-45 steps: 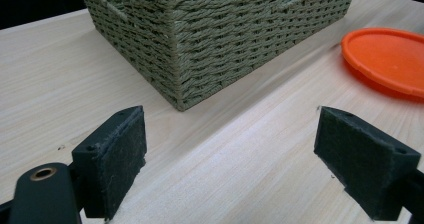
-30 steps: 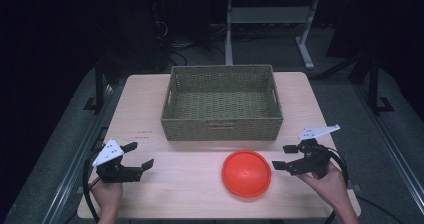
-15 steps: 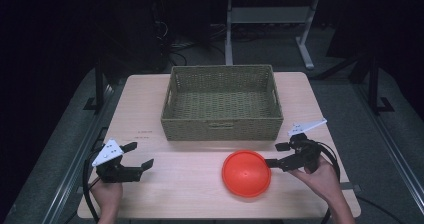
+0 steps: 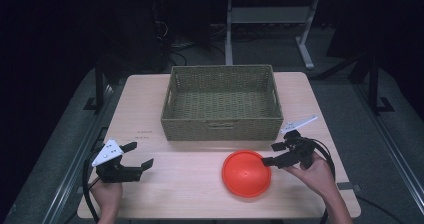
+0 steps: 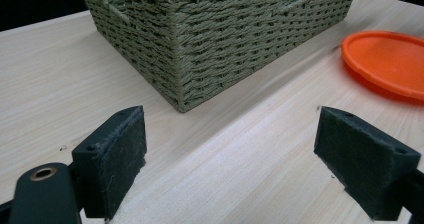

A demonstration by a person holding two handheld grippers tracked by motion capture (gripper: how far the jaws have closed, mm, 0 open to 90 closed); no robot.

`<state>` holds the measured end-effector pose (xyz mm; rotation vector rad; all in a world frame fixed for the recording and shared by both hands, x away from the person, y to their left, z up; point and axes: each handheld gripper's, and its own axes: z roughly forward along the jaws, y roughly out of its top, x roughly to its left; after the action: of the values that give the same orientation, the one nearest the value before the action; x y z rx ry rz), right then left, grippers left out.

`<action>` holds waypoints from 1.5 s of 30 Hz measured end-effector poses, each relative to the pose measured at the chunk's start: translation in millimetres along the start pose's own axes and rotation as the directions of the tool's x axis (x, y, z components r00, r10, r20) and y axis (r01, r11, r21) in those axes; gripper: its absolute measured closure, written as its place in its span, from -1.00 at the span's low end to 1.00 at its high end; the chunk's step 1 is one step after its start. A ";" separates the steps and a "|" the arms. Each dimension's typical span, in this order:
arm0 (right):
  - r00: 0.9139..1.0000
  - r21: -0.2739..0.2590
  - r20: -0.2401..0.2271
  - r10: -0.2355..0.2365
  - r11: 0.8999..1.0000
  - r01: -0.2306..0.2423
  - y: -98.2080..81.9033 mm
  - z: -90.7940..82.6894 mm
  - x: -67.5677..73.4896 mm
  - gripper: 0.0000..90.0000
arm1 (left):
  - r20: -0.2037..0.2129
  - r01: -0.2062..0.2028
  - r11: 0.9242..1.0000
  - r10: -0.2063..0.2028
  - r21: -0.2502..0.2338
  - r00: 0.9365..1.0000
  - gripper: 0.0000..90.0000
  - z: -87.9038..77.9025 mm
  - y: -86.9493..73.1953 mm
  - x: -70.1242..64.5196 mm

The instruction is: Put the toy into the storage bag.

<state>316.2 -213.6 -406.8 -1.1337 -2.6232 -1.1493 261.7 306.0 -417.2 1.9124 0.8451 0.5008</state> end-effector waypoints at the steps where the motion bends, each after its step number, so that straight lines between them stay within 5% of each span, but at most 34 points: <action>1: 1.000 0.004 -0.001 -0.001 1.000 0.001 0.2 1.1 -0.4 -0.54 | 0.001 0.000 1.000 0.000 0.000 1.000 -0.72 -0.2 -0.1 0.0; 22: 0.999 0.114 -0.024 0.035 0.993 -0.032 -1.1 30.6 -15.9 -0.28 | 0.002 0.004 1.000 -0.004 -0.003 1.000 -0.72 0.5 0.1 0.3; 45: 0.996 0.153 -0.060 0.058 0.987 -0.049 -12.4 41.1 -23.1 0.13 | 0.000 0.010 1.000 -0.010 -0.004 1.000 -0.72 0.1 -0.2 0.7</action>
<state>334.1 -206.1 -451.6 -1.1112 -2.5646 -0.9418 262.2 306.5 -417.4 1.9035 0.8519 0.4960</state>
